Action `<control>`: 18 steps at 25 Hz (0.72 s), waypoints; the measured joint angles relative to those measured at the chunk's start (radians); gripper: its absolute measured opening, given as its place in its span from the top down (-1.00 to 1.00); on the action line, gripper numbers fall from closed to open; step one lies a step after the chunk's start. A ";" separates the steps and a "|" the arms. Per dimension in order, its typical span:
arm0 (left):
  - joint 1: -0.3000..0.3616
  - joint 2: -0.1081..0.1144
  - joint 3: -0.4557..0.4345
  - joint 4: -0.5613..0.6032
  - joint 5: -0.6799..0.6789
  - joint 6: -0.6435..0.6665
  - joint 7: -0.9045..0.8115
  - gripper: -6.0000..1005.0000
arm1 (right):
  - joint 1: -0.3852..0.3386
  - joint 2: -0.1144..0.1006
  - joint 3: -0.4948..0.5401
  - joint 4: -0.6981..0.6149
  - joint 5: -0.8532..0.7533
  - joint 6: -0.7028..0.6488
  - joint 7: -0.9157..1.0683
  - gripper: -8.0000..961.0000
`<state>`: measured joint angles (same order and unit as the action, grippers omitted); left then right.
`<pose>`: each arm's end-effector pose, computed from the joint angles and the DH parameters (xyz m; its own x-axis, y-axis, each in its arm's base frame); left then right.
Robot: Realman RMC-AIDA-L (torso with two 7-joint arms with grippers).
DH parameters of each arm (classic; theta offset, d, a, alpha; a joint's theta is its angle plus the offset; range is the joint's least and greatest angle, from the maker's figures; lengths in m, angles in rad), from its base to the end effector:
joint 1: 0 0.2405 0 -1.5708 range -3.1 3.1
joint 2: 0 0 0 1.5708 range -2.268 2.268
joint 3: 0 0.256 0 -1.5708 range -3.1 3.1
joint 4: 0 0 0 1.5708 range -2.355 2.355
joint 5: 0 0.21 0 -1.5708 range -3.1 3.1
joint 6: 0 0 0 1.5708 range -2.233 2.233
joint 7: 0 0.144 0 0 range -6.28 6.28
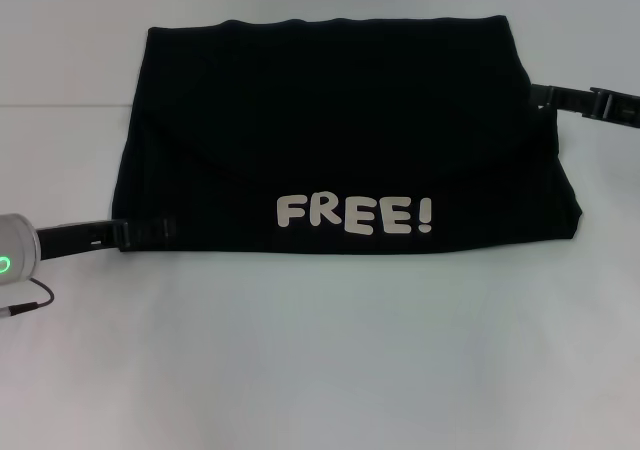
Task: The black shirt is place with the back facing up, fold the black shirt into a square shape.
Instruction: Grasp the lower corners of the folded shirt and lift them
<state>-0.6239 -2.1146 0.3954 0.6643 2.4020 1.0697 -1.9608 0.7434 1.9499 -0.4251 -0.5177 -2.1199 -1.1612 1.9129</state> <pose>-0.3268 0.3788 0.0144 0.4045 0.7267 0.5552 0.9100 -0.2594 -0.3235 0.2729 0.4309 0.0653 0.4162 -0.5952 -0.6874 -0.8942 -0.4050 -0.1907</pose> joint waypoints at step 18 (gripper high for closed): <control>-0.003 0.002 0.000 0.012 0.023 0.027 0.024 -0.75 | -0.006 0.000 0.003 0.001 0.000 0.000 0.000 -0.37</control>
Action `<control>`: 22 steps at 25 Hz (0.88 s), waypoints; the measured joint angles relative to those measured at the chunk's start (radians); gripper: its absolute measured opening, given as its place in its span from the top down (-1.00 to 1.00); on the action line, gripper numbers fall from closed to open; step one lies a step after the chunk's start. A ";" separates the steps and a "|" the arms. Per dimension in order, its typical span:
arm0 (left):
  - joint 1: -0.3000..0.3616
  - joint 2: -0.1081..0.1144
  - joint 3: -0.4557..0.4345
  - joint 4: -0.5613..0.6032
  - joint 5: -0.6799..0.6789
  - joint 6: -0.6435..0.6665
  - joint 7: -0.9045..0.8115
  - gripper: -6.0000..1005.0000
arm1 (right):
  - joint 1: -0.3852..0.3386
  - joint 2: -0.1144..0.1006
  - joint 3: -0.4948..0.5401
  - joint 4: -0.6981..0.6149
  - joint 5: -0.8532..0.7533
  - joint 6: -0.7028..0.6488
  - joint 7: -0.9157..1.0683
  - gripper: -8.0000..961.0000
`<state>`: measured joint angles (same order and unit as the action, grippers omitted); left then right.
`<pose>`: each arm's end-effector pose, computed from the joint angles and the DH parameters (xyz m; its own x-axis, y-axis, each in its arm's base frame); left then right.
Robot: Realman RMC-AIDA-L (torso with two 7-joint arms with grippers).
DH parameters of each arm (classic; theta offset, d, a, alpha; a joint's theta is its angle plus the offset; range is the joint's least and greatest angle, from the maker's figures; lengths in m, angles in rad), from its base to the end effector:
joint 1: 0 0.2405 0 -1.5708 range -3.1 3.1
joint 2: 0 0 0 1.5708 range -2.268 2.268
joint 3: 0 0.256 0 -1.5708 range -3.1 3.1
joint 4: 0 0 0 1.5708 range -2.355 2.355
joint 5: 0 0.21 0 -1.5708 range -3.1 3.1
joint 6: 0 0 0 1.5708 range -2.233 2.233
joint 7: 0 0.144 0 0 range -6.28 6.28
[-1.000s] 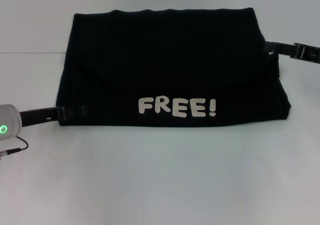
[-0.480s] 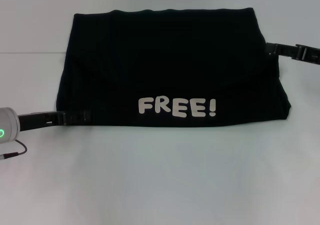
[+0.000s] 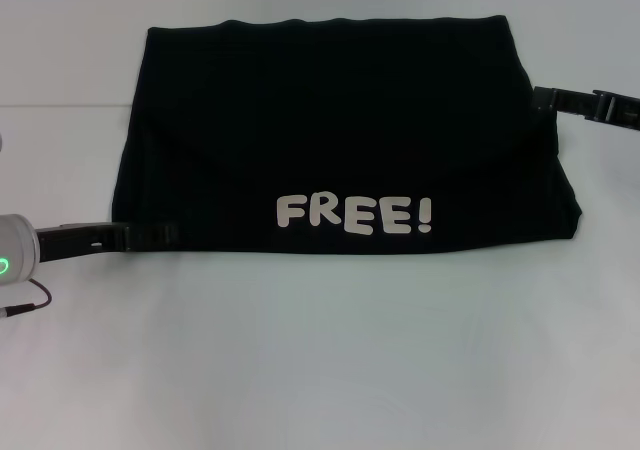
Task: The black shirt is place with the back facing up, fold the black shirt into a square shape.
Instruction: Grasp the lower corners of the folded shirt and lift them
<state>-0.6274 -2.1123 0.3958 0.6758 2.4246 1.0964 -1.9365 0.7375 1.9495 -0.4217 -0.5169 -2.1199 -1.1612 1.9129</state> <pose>-0.3250 0.3779 0.0155 0.4439 0.7266 0.5244 0.8916 -0.2994 -0.3398 0.2757 0.4293 0.0657 0.4102 -0.5969 -0.6895 -0.8976 -0.3979 -0.1895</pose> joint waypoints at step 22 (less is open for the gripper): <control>-0.013 0.000 0.048 0.005 0.035 -0.007 0.013 -0.75 | 0.000 0.000 0.004 0.000 0.000 -0.002 0.000 -0.37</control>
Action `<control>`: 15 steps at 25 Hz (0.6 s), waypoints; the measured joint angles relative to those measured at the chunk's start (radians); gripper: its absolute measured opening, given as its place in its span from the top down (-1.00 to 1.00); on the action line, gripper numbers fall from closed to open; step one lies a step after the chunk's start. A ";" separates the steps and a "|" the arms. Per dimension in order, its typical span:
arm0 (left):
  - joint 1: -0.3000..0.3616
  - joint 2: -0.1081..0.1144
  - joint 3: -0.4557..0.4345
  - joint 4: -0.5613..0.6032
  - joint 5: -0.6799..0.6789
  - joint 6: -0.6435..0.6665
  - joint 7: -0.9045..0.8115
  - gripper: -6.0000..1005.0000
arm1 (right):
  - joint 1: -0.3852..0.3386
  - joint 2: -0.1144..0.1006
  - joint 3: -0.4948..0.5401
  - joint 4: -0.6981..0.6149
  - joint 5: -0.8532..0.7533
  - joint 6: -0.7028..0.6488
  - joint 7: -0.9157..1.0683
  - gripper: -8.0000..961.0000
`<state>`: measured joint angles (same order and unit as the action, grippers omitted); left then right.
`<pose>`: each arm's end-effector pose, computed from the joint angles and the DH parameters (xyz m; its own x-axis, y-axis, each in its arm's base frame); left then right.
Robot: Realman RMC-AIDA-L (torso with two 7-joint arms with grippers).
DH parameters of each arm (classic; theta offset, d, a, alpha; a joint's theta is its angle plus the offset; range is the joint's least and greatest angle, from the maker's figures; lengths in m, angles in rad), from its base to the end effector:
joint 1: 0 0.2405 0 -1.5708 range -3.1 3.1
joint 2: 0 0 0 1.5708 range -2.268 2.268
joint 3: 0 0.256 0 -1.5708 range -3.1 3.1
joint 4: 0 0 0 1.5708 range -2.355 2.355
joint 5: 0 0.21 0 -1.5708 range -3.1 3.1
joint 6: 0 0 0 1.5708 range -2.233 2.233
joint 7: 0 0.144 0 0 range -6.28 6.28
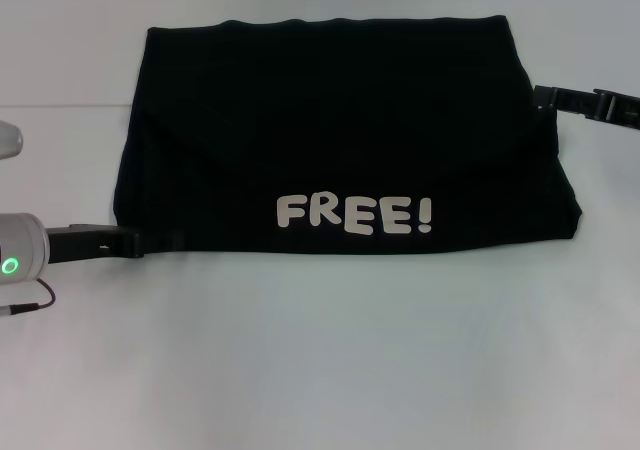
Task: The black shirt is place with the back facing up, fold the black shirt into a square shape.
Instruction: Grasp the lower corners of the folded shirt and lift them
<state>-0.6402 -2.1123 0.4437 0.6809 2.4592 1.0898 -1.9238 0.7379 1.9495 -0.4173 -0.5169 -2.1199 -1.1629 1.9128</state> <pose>-0.3201 0.3811 0.0112 0.5082 0.7290 0.4586 0.8534 -0.3550 -0.3816 0.2756 0.4294 0.0661 0.4077 -0.5957 -0.6920 -0.8983 -0.3974 -0.1872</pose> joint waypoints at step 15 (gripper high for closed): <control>-0.006 0.002 0.005 0.002 0.023 -0.026 -0.008 0.46 | -0.002 0.000 0.000 0.000 0.000 -0.005 0.000 -0.37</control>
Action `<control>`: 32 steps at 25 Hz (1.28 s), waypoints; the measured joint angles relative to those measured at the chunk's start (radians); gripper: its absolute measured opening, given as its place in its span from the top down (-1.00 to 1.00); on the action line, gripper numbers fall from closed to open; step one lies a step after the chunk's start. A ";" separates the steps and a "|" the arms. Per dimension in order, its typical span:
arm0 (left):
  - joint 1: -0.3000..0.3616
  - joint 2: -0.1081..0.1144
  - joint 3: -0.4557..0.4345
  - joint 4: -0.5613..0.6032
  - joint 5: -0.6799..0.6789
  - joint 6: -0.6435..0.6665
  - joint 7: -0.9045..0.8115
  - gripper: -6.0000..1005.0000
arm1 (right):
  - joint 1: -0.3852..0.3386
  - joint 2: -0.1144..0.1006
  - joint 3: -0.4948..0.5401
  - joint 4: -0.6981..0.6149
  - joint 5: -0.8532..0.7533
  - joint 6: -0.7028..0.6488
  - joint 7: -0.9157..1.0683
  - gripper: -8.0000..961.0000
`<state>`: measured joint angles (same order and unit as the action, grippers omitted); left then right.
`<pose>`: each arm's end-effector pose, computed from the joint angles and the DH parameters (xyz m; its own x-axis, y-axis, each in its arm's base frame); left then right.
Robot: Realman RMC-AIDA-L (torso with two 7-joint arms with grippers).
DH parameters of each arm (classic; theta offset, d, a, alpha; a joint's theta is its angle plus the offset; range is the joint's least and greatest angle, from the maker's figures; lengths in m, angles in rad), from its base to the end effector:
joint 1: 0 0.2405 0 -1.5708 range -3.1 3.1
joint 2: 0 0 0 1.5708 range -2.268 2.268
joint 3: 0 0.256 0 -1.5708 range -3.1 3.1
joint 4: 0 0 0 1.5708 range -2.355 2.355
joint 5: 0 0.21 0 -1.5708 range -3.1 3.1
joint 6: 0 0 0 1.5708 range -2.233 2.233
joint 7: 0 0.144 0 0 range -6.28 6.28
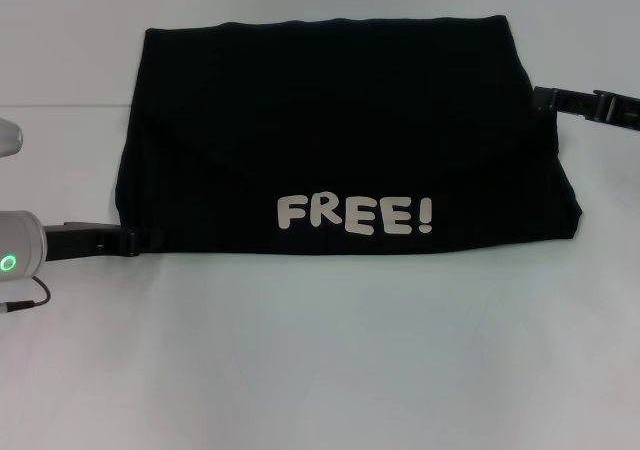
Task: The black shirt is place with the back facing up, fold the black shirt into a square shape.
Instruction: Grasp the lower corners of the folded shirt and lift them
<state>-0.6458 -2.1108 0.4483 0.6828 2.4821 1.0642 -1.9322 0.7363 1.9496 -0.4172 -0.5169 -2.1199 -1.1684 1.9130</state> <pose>-0.3224 0.3839 0.0131 0.5175 0.7299 0.4466 0.8432 -0.3462 -0.4112 0.2757 0.4285 0.0658 0.4068 -0.5977 -0.6908 -0.8982 -0.3994 -0.1833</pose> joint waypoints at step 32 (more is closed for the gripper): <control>0.014 0.008 -0.022 0.049 0.006 0.051 -0.015 0.99 | -0.066 -0.086 -0.090 -0.013 -0.101 -0.099 0.183 -0.37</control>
<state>-0.6321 -2.1025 0.4264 0.7318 2.4881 1.1153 -1.9467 0.6707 1.8639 -0.5073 -0.5295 -2.2211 -1.2672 2.0957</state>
